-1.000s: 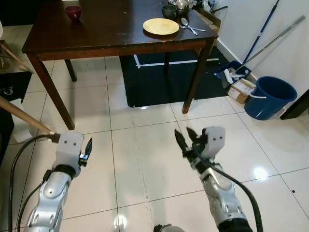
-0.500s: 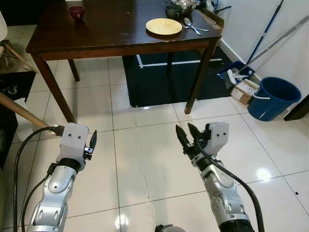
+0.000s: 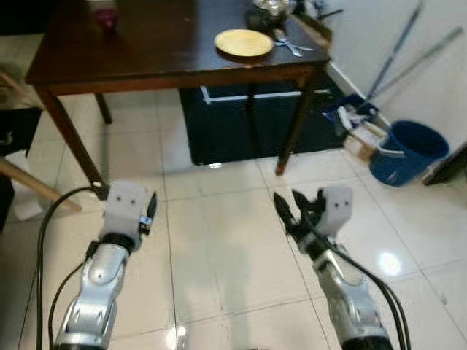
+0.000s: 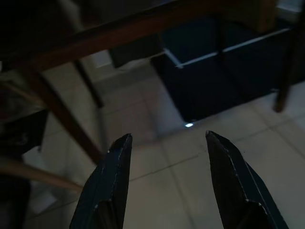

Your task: Setting the table

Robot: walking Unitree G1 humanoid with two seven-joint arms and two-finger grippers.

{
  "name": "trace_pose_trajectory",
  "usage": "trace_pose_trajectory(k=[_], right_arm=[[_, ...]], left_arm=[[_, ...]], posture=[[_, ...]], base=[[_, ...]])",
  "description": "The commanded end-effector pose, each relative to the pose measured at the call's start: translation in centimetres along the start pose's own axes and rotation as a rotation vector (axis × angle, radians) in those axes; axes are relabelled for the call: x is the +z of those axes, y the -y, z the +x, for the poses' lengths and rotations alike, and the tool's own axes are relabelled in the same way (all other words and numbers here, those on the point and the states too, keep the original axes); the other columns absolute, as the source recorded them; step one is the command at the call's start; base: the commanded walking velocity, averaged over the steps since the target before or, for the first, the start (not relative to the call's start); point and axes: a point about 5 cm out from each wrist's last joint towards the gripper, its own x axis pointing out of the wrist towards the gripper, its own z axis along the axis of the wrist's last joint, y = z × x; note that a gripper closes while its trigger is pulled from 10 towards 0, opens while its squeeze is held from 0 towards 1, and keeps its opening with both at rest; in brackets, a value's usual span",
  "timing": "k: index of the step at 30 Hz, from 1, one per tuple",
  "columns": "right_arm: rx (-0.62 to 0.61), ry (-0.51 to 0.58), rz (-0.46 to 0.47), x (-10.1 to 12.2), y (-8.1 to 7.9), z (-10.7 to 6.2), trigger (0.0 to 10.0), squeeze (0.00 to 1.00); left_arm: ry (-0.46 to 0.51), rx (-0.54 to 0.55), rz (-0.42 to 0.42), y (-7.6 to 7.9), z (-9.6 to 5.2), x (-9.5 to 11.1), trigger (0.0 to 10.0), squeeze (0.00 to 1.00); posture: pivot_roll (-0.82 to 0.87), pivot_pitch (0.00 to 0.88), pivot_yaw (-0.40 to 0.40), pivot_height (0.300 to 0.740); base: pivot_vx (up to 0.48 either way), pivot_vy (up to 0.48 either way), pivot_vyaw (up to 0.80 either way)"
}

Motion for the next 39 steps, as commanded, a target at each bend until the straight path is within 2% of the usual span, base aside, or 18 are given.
trace_pose_trajectory(k=[1,11,18,22,24,32,39], right_arm=[[-0.002,-0.020,-0.004,-0.3,0.1,-0.3,10.0,0.00],[0.018,-0.026,-0.011,-0.2,0.0,-0.2,10.0,0.00],[-0.007,0.017,0.021,0.7,0.2,0.1,10.0,0.00],[-0.076,0.092,0.135,2.2,1.2,0.5,10.0,0.00],[-0.088,0.108,0.153,2.6,1.4,0.6,10.0,0.00],[-0.078,0.149,0.113,4.2,1.9,0.9,10.0,0.00],[-0.105,0.168,0.105,4.8,2.3,1.0,10.0,0.00]], left_arm=[[-0.015,-0.005,-0.004,0.2,0.0,-0.2,10.0,0.00],[-0.012,-0.009,-0.004,0.5,0.1,0.0,10.0,0.00],[0.017,-0.018,-0.004,0.7,0.3,0.8,10.0,0.00],[0.044,-0.035,-0.005,1.2,0.6,1.5,10.0,0.00],[0.049,-0.037,-0.007,1.2,0.6,1.6,10.0,0.00],[0.069,-0.054,-0.023,1.9,1.0,2.3,10.0,0.00],[0.078,-0.081,-0.026,2.4,1.1,2.6,10.0,0.00]], posture=[[-0.08,0.033,0.023,0.740],[-0.08,0.024,0.027,0.740],[-0.08,0.020,0.032,0.740],[-0.08,0.019,0.034,0.740],[-0.08,0.019,0.035,0.740],[-0.08,0.020,0.039,0.740],[-0.08,0.022,0.044,0.740]], base=[[0.454,0.000,0.00],[0.441,0.000,0.00],[0.431,0.000,0.74],[0.428,0.000,0.22],[0.428,0.000,0.00],[0.424,0.000,0.00],[0.416,0.000,0.00]])
